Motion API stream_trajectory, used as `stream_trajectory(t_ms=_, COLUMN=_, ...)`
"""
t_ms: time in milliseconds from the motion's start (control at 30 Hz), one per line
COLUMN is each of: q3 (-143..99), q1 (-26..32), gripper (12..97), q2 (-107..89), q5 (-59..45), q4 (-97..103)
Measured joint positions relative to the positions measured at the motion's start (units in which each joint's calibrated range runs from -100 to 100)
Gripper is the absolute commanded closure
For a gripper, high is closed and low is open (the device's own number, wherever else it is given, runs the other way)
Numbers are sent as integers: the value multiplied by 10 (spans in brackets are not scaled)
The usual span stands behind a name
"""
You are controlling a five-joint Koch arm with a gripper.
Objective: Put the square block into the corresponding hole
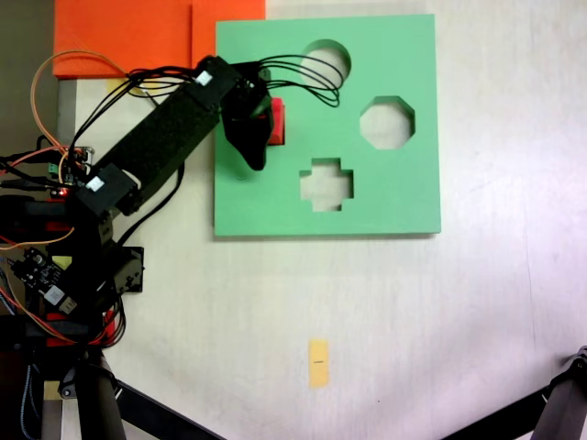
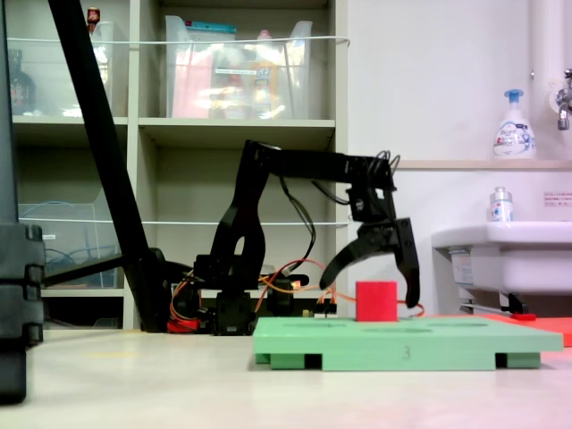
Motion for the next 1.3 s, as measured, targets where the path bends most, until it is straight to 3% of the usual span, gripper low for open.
stream_trajectory(t_ms=267, q3=38, q1=-1, gripper=269, q2=-200, q5=-42, q4=-61)
stream_trajectory(t_ms=467, q3=38, q1=-69, gripper=275, q2=-454, q5=-289, q4=-129)
stream_trajectory(t_ms=600, q3=37, q1=-125, gripper=499, q2=-616, q5=-447, q4=-112)
stream_trajectory(t_ms=700, q3=-37, q1=-188, gripper=510, q2=-778, q5=-566, q4=0)
stream_trajectory(t_ms=800, q3=-198, q1=-208, gripper=521, q2=-867, q5=-632, q4=163)
stream_trajectory(t_ms=967, q3=-276, q1=-245, gripper=521, q2=-870, q5=-673, q4=223)
stream_trajectory(t_ms=1100, q3=-531, q1=-250, gripper=521, q2=-867, q5=-676, q4=312)
stream_trajectory(t_ms=1300, q3=-900, q1=-252, gripper=558, q2=-867, q5=-682, q4=643)
